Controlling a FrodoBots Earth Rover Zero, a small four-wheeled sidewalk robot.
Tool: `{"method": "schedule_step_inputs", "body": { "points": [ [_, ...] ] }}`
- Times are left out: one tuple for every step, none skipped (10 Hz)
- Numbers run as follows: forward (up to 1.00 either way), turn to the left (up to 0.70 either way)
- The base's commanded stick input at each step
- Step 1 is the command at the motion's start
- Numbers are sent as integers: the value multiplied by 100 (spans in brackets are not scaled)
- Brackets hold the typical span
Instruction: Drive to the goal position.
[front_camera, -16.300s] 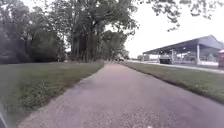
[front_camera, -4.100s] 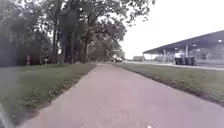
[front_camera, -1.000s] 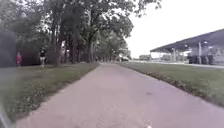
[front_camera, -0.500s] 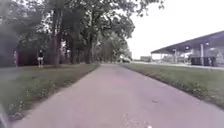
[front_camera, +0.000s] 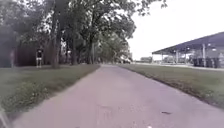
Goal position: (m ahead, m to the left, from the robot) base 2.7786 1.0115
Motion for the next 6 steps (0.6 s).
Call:
{"method": "schedule_step_inputs", "body": {
  "points": [
    [70,0],
    [70,0],
    [70,0],
    [70,0],
    [70,0],
    [70,0]
  ]
}}
